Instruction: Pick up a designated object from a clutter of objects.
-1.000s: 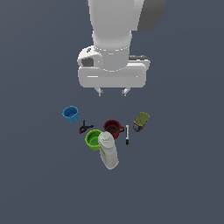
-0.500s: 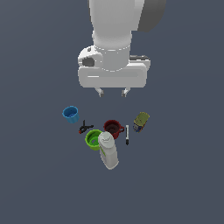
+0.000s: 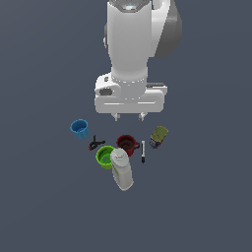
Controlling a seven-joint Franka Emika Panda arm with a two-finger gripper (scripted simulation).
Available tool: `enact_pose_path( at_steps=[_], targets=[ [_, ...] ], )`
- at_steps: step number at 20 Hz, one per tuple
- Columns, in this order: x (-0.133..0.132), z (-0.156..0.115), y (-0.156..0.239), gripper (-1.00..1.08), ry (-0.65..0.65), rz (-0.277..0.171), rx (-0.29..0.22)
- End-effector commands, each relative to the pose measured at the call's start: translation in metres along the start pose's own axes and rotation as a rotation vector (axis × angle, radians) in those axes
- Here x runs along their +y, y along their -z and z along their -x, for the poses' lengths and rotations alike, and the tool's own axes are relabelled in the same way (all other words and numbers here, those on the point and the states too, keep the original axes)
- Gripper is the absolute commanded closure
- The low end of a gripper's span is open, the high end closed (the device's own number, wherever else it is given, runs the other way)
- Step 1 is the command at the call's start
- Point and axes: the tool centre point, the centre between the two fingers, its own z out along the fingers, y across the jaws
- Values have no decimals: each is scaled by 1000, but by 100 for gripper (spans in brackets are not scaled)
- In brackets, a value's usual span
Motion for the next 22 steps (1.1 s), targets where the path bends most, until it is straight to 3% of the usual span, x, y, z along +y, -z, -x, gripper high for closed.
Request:
enact_pose_path(
  at_steps=[1,12,22],
  targets=[
    [-3,0,-22,-60,17,-3,-6],
    [-20,16,-134,-60,105,-25,-31],
    [-27,32,-179,-60,140,-35,-42]
  ],
)
